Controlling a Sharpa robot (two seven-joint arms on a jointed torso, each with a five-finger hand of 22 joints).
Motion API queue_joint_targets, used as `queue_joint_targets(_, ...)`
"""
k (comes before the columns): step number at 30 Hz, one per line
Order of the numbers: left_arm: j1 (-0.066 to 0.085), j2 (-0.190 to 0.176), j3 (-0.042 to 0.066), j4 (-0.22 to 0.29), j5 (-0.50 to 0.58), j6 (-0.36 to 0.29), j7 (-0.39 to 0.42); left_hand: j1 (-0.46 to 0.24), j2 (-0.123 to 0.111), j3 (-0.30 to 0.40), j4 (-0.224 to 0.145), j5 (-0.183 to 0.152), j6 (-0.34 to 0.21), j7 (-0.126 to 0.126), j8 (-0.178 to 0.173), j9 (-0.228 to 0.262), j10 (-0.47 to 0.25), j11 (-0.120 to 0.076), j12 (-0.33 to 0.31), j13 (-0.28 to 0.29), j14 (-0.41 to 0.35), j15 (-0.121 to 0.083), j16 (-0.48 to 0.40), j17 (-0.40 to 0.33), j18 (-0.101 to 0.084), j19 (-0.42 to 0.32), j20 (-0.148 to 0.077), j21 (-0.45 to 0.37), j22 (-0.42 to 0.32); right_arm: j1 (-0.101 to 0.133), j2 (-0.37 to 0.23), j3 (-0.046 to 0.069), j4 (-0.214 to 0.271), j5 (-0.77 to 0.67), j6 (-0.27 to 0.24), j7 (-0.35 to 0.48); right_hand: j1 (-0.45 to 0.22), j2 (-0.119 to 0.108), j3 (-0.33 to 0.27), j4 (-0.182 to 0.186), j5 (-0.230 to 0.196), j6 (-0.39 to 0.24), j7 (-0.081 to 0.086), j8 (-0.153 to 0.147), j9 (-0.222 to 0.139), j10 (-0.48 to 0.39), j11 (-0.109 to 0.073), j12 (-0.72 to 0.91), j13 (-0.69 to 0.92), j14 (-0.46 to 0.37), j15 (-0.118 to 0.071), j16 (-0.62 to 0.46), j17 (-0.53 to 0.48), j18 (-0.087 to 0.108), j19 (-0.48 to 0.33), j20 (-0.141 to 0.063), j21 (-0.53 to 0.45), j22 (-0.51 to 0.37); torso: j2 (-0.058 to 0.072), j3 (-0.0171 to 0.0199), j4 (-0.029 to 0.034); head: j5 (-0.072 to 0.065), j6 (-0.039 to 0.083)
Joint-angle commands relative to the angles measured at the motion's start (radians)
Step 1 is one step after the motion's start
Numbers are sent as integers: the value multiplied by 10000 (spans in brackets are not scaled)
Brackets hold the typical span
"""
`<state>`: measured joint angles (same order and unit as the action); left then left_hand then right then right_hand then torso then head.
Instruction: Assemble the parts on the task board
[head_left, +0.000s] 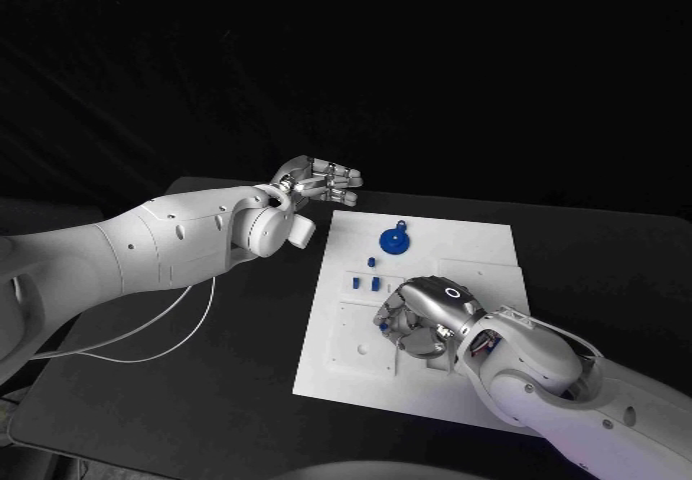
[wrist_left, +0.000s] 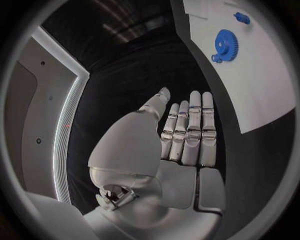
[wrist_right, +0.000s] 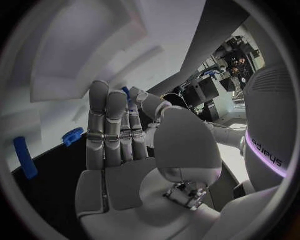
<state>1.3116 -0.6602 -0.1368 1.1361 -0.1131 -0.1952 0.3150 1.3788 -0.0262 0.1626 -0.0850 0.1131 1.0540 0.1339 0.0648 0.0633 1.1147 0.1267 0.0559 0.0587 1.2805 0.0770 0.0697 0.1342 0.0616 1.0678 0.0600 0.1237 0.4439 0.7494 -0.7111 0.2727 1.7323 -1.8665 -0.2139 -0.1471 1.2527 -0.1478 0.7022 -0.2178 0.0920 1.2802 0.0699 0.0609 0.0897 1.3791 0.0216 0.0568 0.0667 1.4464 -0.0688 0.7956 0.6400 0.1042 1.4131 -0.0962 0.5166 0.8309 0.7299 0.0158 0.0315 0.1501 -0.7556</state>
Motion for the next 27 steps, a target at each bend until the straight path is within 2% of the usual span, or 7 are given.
queue_joint_targets(1, -2, 19, 8, 6, -27, 171, 33, 46, 58, 42, 4, 17, 35, 27, -22, -4, 33, -37, 23, 3, -51, 6, -59, -14, 40, -51, -3, 35, -8, -54, 35, -94, -34, -170, 509, 2, 13, 113, -7, -34, 44, 70, 14, 33, 1, 173, -84, 41, 6, 15, -58, -6, 10, 91, -13, -18, -38, 44, 3, 3, 0, -11, -11)
queue_joint_targets(4, -3, 18, 8, 6, -28, 186, 23, 46, 58, 42, 4, 17, 35, 27, -22, -4, 33, -37, 23, 3, -51, 6, -59, -14, 40, -51, -3, 35, -8, -54, 62, -135, -78, -172, 551, 24, 4, 105, -24, -35, 111, 67, 17, 33, -6, 165, -80, 41, 4, 11, -56, -10, 10, 91, -16, -15, -58, 65, 4, 3, 6, -17, -19)
queue_joint_targets(9, -3, 12, 8, 5, -28, 204, 7, 46, 58, 42, 4, 17, 35, 27, -22, -4, 33, -37, 23, 3, -51, 6, -59, -14, 40, -51, -3, 35, -8, -54, 77, -173, -131, -92, 491, 62, -8, 7, -346, -88, 798, -68, 67, 21, -71, -2, -27, 35, -19, -15, -13, -53, -20, 93, -44, 12, -124, 138, 5, 6, 0, -17, -23)
queue_joint_targets(15, -4, 8, 8, 6, -29, 227, -18, 37, 54, 26, 15, 5, 31, 29, -21, -4, 8, -29, 22, 2, -63, 13, -58, -15, 40, -58, 4, 43, -36, -54, 40, -194, -158, 190, 66, 188, -286, -332, -794, -8, 1141, -908, 297, 8, -241, -1461, 390, 28, -76, -132, 233, -70, -49, 193, -175, 212, -238, 187, 4, 9, -9, -25, -11)
queue_joint_targets(18, -4, 4, 8, 7, -30, 241, -35, 37, 51, 18, 17, 0, 27, 30, -22, -4, -11, -25, 22, 3, -76, 19, -59, -17, 40, -62, 9, 42, -47, -54, 11, -197, -151, 359, -185, 312, -205, -561, -1473, 15, 991, -1242, 389, 15, -248, -2286, 617, 32, -77, -248, 411, -100, -127, 372, -222, 427, -458, 82, 4, 11, -9, -29, -2)
queue_joint_targets(23, -5, -14, 8, 14, -31, 260, -56, 41, 51, 3, 21, -7, 18, 35, -23, -5, -42, -15, 22, 3, -97, 28, -59, -20, 42, -65, 17, 40, -68, -54, -83, -198, -50, 723, -585, 561, 330, -475, -3534, 252, 1293, -1618, 311, 23, -254, -3139, 803, 92, -102, -446, 567, -81, -358, 490, -104, 642, -1021, -276, 4, 17, -11, -61, 31)
queue_joint_targets(27, -5, -33, 8, 16, -32, 271, -63, 41, 51, 3, 21, -7, 18, 35, -23, -5, -42, -15, 22, 3, -97, 28, -59, -20, 42, -65, 17, 40, -68, -54, -230, -165, 130, 1014, -751, 692, 493, -458, -4073, 490, 1447, -1654, 332, 12, -259, -3161, 798, 78, -82, -485, 590, -12, -441, 493, 24, 648, -1233, -392, 0, 16, -17, -92, 50)
